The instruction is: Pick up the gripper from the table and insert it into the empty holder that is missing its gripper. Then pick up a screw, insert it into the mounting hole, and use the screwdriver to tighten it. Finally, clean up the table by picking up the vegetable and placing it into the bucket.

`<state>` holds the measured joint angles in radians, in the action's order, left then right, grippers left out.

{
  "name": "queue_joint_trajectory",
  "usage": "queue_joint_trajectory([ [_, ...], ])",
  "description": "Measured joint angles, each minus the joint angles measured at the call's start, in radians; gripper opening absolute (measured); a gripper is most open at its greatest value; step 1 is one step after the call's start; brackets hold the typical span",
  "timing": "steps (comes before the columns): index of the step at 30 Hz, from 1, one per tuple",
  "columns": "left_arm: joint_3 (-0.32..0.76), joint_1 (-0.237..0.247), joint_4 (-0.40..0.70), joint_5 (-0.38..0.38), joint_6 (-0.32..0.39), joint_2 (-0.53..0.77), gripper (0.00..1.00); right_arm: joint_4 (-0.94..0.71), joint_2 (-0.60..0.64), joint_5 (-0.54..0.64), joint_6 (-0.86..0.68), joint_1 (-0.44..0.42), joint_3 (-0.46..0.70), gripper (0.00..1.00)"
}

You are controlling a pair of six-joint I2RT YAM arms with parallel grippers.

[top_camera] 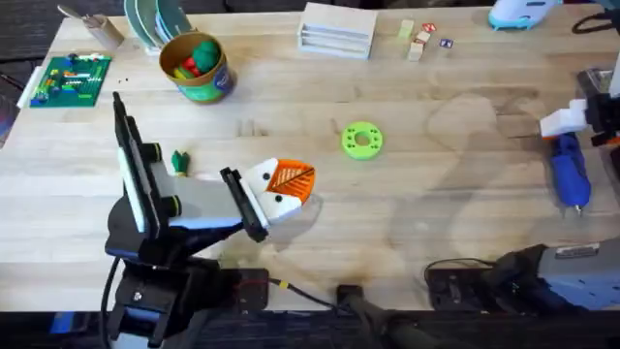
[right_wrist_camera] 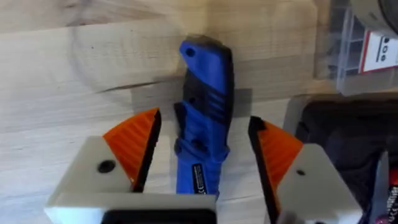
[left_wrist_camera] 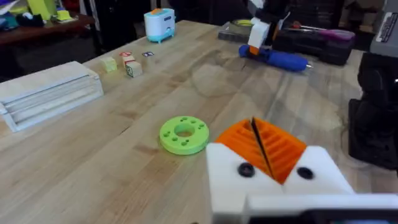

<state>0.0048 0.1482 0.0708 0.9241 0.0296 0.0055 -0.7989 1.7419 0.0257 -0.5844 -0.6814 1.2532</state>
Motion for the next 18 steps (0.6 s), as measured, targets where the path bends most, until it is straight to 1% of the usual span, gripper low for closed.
queue_joint_trajectory([
  [10, 0.000, 0.000, 0.000, 0.016, 0.000, 0.000, 0.004, 0.047, 0.100, -0.029, -0.018, -0.011, 0.000, 0.894],
  [14, 0.000, 0.000, 0.000, 0.019, 0.000, 0.000, 0.004, 0.050, 0.106, -0.037, -0.019, -0.011, 0.000, 0.892],
  [16, 0.000, 0.000, 0.000, 0.019, 0.000, 0.000, 0.004, 0.051, 0.108, -0.042, -0.019, -0.011, 0.000, 0.883],
  [18, 0.000, 0.000, 0.000, 0.020, 0.000, 0.000, 0.004, 0.051, 0.108, -0.045, -0.019, -0.011, 0.000, 0.847],
])
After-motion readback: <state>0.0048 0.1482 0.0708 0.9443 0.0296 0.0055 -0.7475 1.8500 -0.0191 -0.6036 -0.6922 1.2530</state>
